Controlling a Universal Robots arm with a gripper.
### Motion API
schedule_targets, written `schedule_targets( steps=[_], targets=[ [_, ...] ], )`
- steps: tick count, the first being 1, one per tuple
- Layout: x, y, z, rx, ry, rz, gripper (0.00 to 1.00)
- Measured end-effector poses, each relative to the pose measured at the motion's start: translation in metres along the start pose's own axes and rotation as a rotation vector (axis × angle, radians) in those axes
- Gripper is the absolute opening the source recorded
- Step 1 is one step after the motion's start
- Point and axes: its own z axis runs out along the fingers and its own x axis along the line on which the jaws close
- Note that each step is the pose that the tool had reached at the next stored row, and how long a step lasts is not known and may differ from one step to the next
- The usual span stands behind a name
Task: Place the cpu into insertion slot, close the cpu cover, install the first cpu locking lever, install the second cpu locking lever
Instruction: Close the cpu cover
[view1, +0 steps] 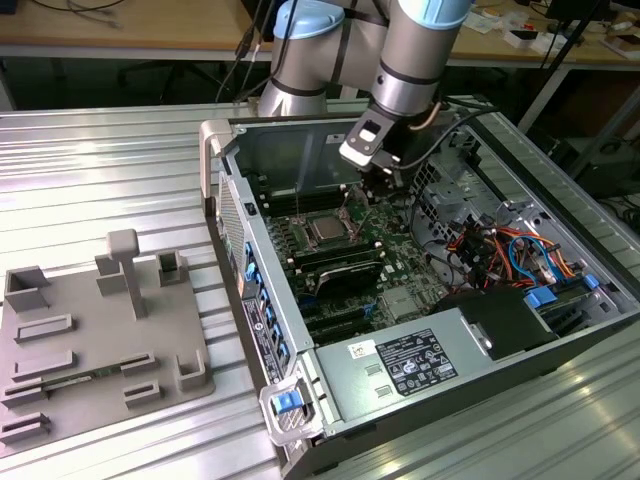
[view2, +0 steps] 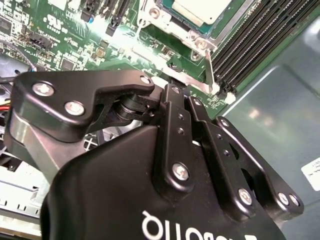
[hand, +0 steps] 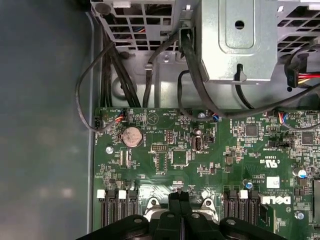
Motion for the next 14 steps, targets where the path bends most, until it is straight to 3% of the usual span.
schedule_targets(
  steps=[14],
  targets=[
    [0.0052,-0.0223,-0.0006,0.0000,0.0000,0.000,0.11]
  ],
)
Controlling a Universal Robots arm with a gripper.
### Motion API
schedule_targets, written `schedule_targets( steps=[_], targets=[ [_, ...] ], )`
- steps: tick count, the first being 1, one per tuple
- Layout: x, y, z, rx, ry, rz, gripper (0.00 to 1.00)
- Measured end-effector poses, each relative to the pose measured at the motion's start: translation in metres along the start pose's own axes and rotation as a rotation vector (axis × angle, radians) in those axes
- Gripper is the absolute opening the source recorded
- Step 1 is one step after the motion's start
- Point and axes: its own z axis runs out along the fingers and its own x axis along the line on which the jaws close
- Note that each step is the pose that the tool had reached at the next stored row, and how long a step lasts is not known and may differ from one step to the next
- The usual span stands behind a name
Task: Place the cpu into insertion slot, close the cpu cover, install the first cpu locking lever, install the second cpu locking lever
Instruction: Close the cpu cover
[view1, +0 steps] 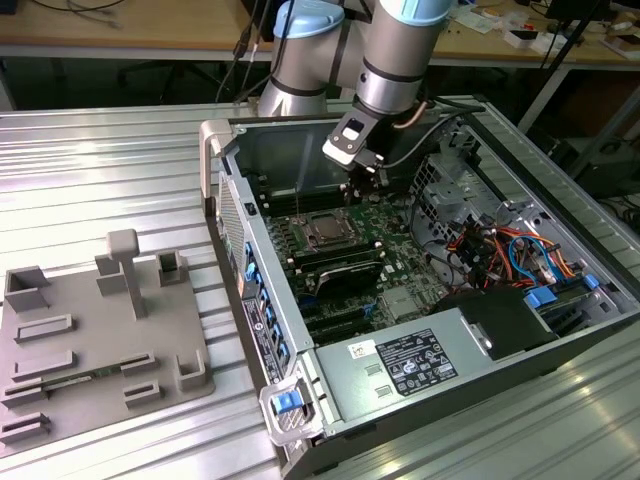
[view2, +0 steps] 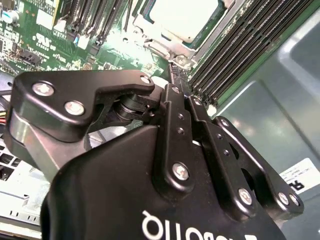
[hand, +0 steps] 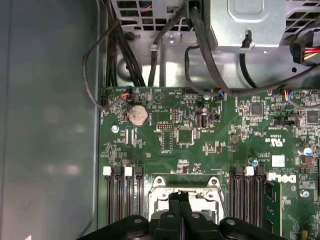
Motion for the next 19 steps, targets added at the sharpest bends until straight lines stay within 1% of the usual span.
schedule_targets(
  steps=[3,6,8,11,13,14,16,19],
  targets=[
    [0.0001,-0.0051,0.0010,0.0001,-0.0001,0.000,0.11],
    [0.0003,-0.0119,0.0014,0.0001,0.0000,0.000,0.11],
    [0.0002,-0.0143,-0.0005,0.0002,-0.0001,0.000,0.11],
    [0.0001,-0.0164,-0.0065,0.0001,-0.0001,0.000,0.11],
    [0.0001,-0.0169,-0.0093,0.0002,-0.0002,0.000,0.11],
    [0.0000,-0.0175,-0.0124,0.0002,0.0000,0.000,0.11],
    [0.0000,-0.0205,-0.0128,0.0001,0.0000,0.000,0.11],
    [0.0001,-0.0281,-0.0131,0.0001,0.0000,0.000,0.11]
  ],
)
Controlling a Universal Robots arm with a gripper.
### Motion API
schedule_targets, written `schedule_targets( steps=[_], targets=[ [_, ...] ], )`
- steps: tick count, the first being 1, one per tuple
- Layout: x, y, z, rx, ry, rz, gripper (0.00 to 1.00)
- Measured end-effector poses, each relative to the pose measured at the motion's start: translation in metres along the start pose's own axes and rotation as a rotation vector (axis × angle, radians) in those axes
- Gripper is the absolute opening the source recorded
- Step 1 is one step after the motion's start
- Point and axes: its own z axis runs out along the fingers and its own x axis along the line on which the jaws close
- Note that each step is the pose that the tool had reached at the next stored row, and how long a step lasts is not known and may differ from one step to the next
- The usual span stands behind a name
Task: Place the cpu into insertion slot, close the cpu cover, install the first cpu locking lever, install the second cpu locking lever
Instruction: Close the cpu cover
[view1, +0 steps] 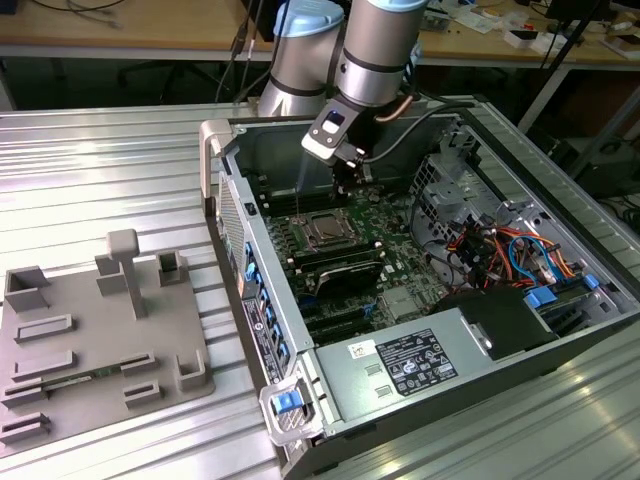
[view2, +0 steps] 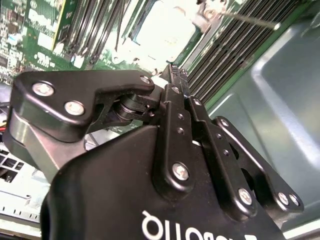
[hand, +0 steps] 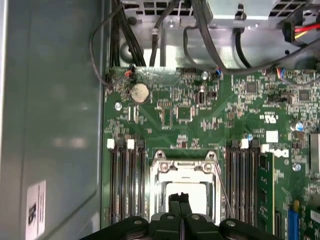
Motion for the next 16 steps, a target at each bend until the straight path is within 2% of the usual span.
schedule_targets(
  steps=[4,16],
  targets=[
    [0.0002,-0.0104,-0.0004,0.0000,0.0001,0.000,0.11],
    [0.0002,-0.0115,-0.0005,0.0000,-0.0001,0.000,0.11]
  ],
)
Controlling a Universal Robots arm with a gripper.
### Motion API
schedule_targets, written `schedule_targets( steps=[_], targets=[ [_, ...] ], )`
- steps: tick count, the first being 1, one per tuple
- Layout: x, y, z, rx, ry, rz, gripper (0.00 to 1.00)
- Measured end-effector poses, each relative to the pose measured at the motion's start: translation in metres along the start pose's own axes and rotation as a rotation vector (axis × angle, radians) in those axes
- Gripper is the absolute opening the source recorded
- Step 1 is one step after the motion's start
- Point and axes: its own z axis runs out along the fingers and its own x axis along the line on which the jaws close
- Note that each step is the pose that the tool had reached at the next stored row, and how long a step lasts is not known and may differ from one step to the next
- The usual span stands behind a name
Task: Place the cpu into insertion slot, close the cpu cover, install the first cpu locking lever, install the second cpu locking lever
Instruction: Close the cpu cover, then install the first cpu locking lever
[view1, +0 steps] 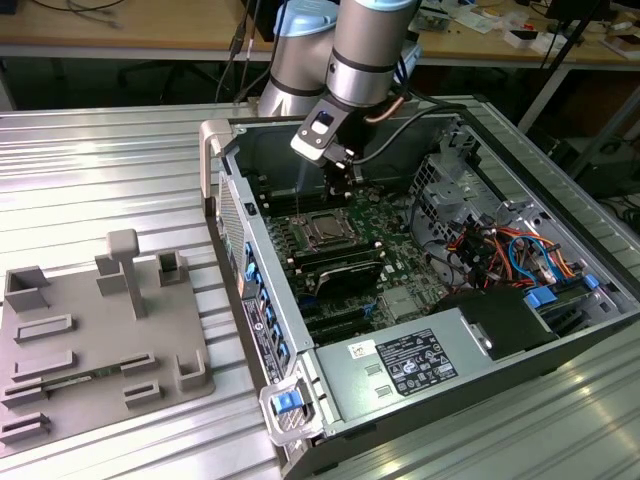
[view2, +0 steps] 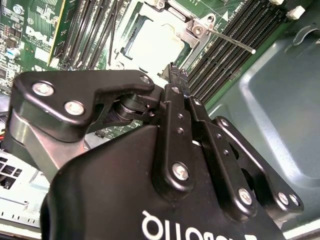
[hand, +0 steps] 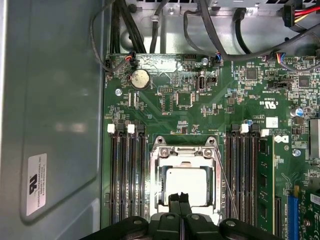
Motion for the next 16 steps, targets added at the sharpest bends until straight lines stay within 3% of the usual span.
schedule_targets(
  steps=[6,11,16],
  targets=[
    [-0.0001,-0.0008,-0.0004,0.0002,-0.0003,0.000,0.11],
    [-0.0003,-0.0004,-0.0100,-0.0001,0.0001,-0.005,0.11],
    [-0.0003,-0.0004,-0.0100,-0.0025,0.0038,-0.093,0.11]
  ],
)
